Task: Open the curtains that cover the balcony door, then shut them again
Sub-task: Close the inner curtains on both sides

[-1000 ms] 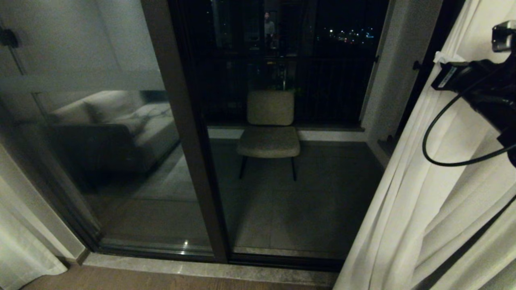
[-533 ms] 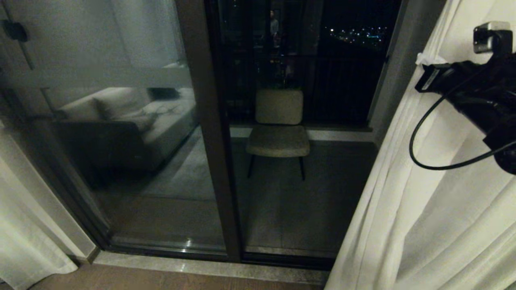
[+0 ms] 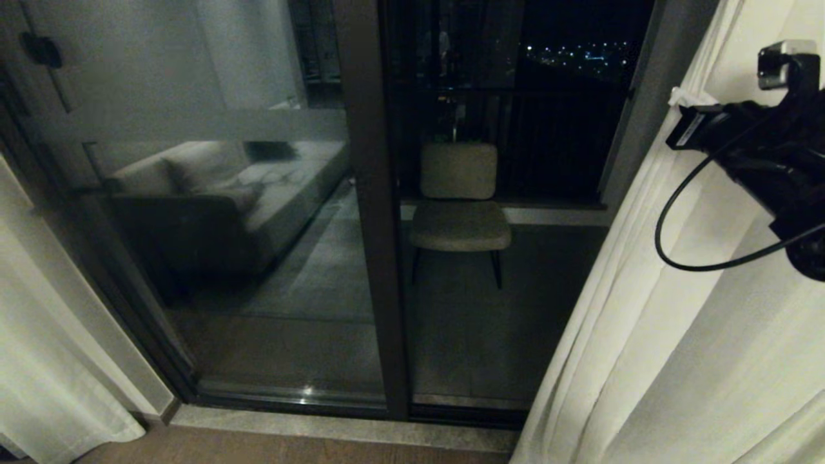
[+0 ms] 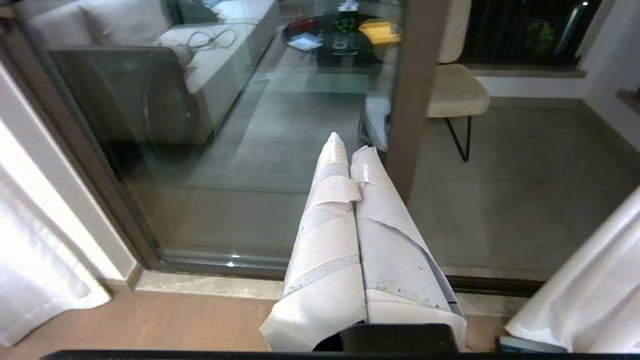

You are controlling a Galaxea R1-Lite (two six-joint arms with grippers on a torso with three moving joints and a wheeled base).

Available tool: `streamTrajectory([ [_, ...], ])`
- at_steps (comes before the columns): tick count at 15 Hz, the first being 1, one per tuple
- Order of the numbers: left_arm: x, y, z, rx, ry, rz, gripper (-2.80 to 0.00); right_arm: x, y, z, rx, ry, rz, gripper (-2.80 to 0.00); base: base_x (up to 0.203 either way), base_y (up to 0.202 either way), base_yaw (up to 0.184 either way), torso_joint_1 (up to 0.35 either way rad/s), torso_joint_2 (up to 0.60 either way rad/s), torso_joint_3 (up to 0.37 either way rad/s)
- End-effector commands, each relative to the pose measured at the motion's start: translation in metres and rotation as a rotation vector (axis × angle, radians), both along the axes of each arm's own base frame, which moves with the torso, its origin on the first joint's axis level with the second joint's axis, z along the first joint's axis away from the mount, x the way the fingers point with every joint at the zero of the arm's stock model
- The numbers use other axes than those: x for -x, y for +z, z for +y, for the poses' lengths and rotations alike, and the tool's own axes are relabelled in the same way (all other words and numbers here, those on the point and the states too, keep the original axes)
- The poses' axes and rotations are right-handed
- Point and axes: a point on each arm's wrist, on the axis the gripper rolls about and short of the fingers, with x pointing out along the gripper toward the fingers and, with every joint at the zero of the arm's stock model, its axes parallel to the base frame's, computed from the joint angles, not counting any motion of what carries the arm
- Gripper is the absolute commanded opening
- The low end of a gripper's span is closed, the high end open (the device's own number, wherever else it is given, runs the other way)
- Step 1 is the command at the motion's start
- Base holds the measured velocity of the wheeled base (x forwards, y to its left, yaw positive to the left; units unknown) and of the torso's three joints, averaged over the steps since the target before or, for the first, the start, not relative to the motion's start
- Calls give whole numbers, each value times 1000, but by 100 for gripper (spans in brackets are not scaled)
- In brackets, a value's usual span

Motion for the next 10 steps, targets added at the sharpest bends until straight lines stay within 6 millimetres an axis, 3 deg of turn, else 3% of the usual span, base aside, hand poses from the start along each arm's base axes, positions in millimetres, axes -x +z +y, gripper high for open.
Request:
streamTrajectory([
  [1, 0, 0, 0, 0, 2, -1, -280, -2, -2, 1, 0, 3, 3, -280, 0, 186, 1, 2, 4, 2],
  [10, 0, 0, 0, 0, 2, -1, -280, -1, -1, 0, 1, 2, -2, -280, 0, 188, -1, 1, 1, 2],
])
